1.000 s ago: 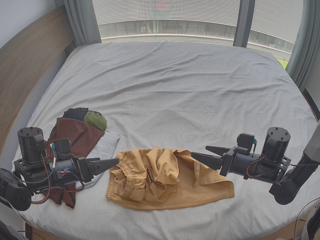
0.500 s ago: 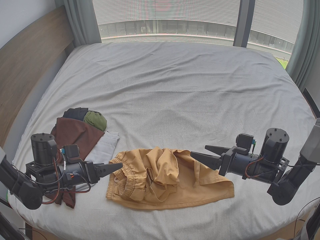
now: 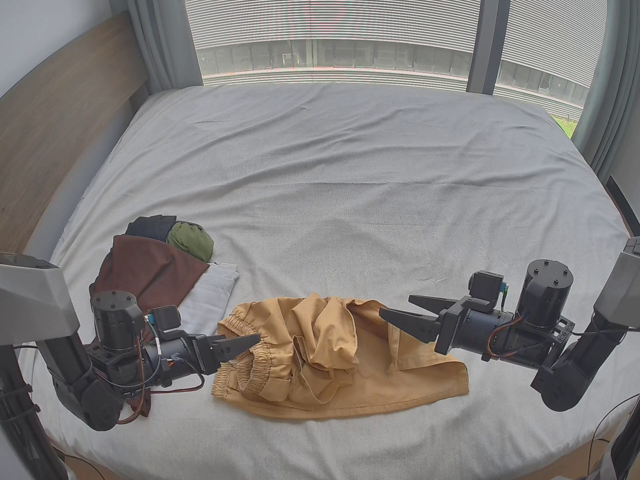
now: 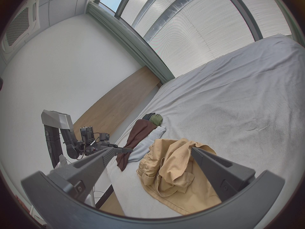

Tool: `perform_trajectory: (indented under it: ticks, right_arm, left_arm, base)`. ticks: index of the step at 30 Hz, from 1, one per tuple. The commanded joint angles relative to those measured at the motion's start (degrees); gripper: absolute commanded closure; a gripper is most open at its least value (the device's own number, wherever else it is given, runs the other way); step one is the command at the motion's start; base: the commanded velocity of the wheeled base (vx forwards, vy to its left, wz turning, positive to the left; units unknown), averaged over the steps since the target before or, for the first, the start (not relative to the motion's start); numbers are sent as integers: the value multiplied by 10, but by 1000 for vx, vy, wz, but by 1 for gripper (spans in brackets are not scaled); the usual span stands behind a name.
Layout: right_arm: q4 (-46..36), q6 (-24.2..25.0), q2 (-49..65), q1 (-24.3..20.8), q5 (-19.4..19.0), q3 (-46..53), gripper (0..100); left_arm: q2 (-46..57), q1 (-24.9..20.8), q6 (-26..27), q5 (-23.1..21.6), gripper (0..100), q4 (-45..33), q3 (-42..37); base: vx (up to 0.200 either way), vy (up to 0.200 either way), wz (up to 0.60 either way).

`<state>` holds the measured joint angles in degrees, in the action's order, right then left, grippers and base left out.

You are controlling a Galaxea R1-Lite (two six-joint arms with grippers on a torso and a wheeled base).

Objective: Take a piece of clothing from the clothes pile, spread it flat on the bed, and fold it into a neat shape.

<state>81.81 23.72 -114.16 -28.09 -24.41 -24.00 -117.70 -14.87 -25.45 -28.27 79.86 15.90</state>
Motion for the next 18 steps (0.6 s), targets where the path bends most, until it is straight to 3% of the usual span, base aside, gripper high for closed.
perform_trajectory:
  ticks: [1, 4, 18]
  right_arm:
    - [0, 0, -3, 1, 0, 0, 0]
    - [0, 0, -3, 1, -1, 0, 0]
    - [0, 0, -3, 0, 0, 0, 0]
  left_arm:
    - [-81, -4, -8, 1, 0, 35, -8]
    - [-116, -9, -11, 1, 0, 87, -12]
    - [-137, -31, -20, 0, 0, 89, -3]
  base:
    - [0, 0, 0]
    - [0, 0, 0]
    - [0, 0, 0]
